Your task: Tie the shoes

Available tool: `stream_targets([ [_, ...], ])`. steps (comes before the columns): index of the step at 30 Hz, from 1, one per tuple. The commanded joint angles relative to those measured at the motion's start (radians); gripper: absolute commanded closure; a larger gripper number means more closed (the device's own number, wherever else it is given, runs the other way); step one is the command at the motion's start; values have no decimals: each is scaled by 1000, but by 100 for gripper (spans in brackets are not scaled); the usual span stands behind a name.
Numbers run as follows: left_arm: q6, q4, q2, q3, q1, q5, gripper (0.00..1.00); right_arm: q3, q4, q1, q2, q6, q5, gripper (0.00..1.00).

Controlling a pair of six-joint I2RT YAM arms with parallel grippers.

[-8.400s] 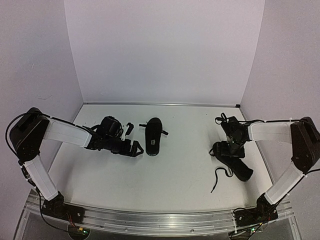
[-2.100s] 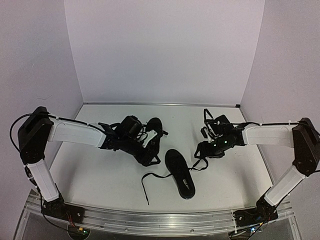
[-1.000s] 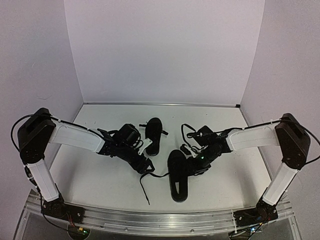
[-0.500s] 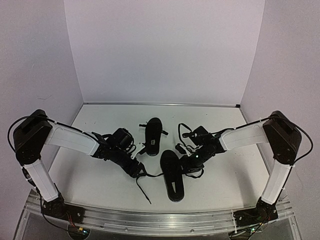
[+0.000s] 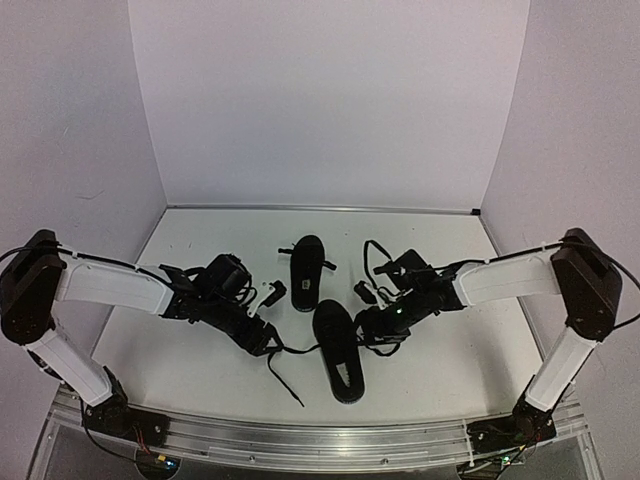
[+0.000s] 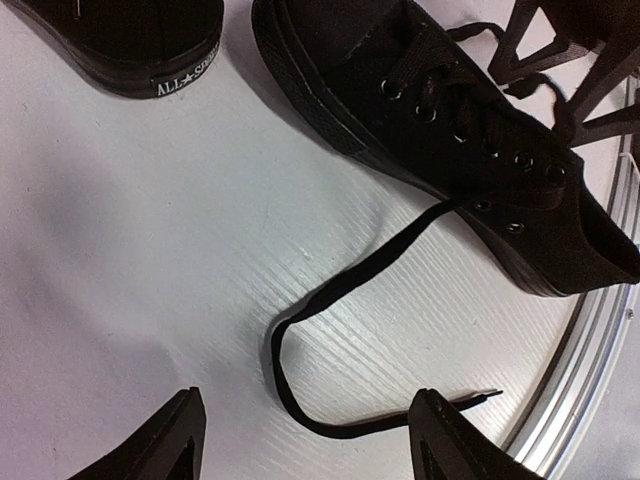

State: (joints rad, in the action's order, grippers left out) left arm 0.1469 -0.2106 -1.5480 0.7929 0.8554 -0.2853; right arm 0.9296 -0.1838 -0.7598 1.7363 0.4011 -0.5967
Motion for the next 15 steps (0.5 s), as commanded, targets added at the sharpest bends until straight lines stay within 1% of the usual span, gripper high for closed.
stream_targets([
  [1,44,-42,28,-12,75,44,28,-17,26,-17,-146,43,-19,25],
  [5,85,-63,-18,-2,158,93,28,6,-32,-12,-201,30,103,25],
  [10,156,-32,-42,-11,212,109,30,58,-129,3,-155,-36,273,26],
  [11,160,-38,-50,-5,222,114,31,68,-138,4,-142,-51,272,26],
  [14,162,-61,-82,17,248,145,31,82,-142,3,-113,-110,152,23],
  [15,162,-61,-88,21,251,149,31,81,-143,4,-115,-111,147,23],
])
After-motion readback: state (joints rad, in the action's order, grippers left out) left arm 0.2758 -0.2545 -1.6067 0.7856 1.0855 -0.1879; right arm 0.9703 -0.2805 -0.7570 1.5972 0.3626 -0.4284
